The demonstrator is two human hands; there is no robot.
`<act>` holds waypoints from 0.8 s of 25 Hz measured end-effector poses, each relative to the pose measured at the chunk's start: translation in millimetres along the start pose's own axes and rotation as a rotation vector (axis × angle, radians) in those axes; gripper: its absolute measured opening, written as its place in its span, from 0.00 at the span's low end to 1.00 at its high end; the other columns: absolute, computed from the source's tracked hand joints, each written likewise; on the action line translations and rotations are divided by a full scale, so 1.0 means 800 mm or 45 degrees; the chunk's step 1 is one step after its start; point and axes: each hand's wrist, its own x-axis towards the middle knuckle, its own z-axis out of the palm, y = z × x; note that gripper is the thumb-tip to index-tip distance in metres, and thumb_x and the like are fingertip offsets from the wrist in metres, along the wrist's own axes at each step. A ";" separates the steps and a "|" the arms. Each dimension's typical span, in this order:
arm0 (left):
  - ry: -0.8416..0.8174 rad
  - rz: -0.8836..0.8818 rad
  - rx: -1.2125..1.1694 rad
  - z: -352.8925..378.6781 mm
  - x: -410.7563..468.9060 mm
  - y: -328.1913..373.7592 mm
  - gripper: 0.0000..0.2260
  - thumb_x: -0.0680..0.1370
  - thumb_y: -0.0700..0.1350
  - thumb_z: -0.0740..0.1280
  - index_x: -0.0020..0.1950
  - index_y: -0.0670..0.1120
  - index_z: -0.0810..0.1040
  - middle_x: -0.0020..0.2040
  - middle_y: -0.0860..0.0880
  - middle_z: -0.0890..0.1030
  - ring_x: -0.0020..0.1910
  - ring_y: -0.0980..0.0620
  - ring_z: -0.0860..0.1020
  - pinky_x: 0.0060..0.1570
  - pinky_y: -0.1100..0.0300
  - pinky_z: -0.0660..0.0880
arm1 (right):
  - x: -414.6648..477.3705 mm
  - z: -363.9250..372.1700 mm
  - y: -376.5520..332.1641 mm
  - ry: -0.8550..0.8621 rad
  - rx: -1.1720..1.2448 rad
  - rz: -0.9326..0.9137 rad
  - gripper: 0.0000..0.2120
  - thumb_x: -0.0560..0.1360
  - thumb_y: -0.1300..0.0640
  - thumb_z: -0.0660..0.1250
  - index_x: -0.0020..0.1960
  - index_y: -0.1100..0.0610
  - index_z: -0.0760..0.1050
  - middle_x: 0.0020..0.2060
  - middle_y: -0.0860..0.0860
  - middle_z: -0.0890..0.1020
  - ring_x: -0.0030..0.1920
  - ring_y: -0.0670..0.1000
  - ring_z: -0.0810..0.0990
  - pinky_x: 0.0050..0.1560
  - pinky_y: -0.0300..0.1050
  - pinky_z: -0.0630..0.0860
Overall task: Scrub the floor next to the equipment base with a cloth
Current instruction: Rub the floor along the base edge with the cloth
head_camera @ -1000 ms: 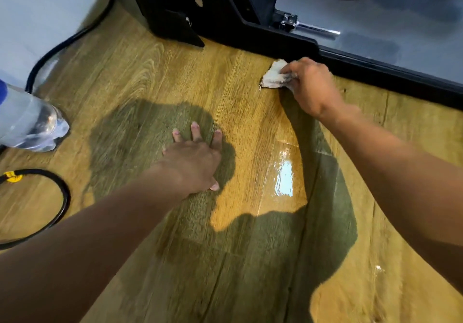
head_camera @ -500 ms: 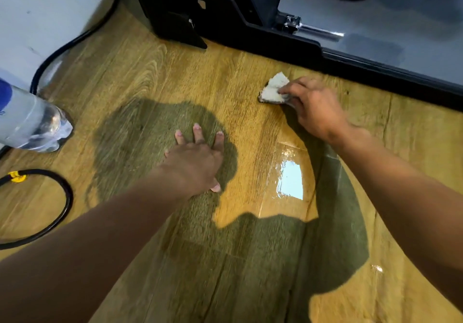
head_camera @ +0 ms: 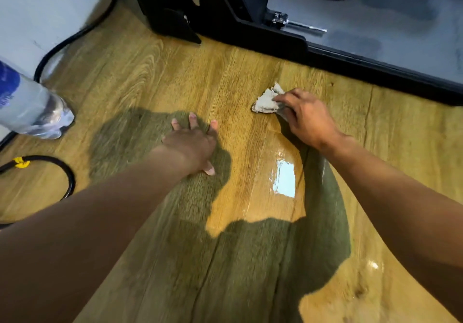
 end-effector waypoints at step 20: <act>0.041 -0.012 0.039 -0.001 -0.022 0.002 0.46 0.75 0.59 0.67 0.77 0.51 0.34 0.76 0.36 0.37 0.74 0.30 0.48 0.68 0.39 0.61 | -0.141 0.028 -0.089 -0.178 0.141 -0.172 0.16 0.77 0.55 0.64 0.64 0.55 0.72 0.58 0.55 0.75 0.56 0.53 0.75 0.56 0.44 0.74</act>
